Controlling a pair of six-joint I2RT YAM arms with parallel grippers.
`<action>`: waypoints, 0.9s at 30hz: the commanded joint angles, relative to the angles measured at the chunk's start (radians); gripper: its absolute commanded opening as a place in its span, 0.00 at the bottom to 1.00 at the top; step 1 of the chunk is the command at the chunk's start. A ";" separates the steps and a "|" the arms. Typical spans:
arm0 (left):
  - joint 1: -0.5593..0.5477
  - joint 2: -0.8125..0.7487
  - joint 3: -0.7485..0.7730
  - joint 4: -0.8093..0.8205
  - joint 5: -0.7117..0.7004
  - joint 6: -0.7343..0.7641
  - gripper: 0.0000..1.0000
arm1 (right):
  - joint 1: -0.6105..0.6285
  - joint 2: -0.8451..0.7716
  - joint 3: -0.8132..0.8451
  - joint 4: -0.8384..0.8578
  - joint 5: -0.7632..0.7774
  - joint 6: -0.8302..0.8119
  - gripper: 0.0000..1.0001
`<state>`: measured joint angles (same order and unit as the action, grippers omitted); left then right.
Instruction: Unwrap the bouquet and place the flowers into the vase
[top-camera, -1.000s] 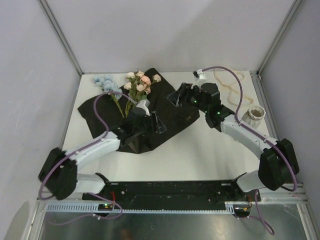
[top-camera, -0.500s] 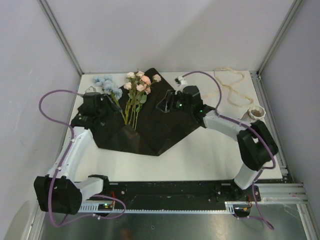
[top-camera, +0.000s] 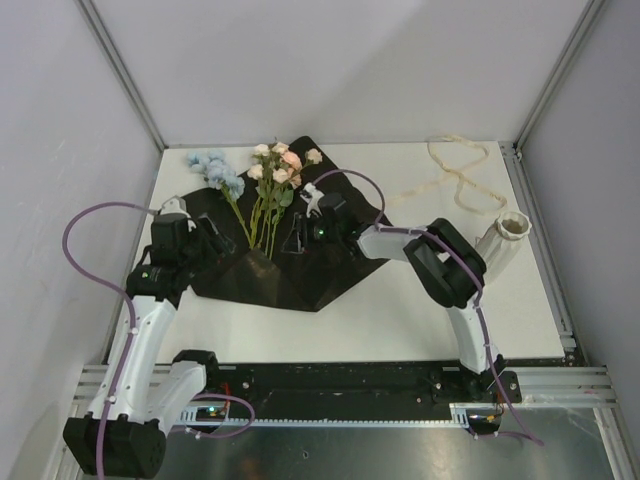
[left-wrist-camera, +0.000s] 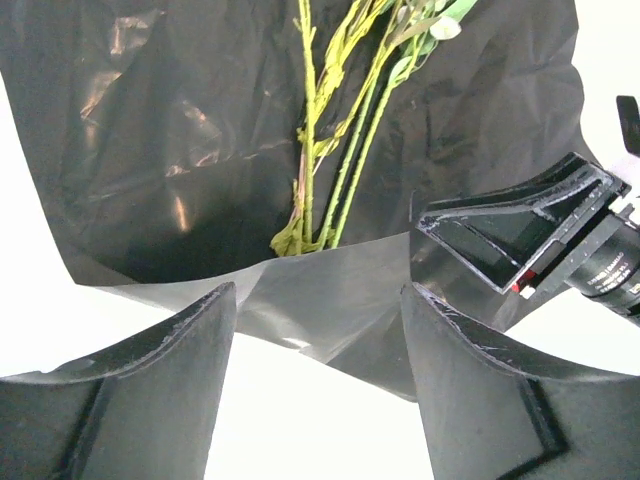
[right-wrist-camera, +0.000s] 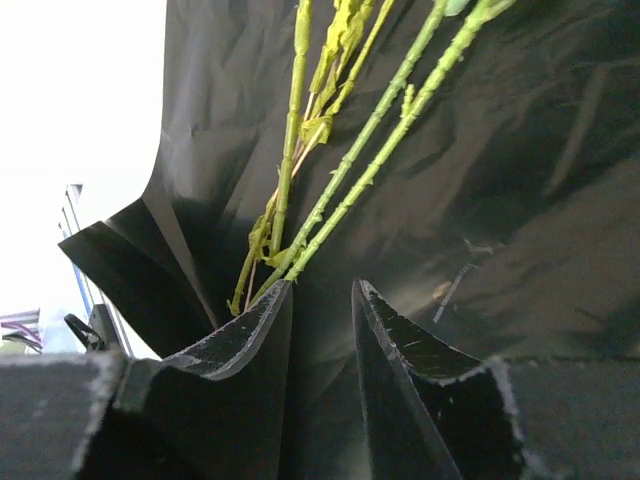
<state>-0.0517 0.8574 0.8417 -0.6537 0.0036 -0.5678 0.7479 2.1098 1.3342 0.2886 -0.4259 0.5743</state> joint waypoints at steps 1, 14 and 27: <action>0.008 -0.035 -0.006 -0.036 -0.028 0.082 0.72 | 0.038 0.036 0.096 -0.019 -0.061 -0.028 0.36; 0.009 -0.067 0.031 -0.093 -0.060 0.135 0.76 | 0.179 -0.121 -0.011 -0.153 -0.135 -0.176 0.34; 0.032 -0.039 0.016 -0.101 -0.087 0.118 0.80 | 0.362 -0.204 -0.200 -0.242 0.121 -0.188 0.32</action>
<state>-0.0418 0.8154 0.8345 -0.7517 -0.0673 -0.4614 1.0805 1.9224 1.1721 0.0929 -0.4305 0.3981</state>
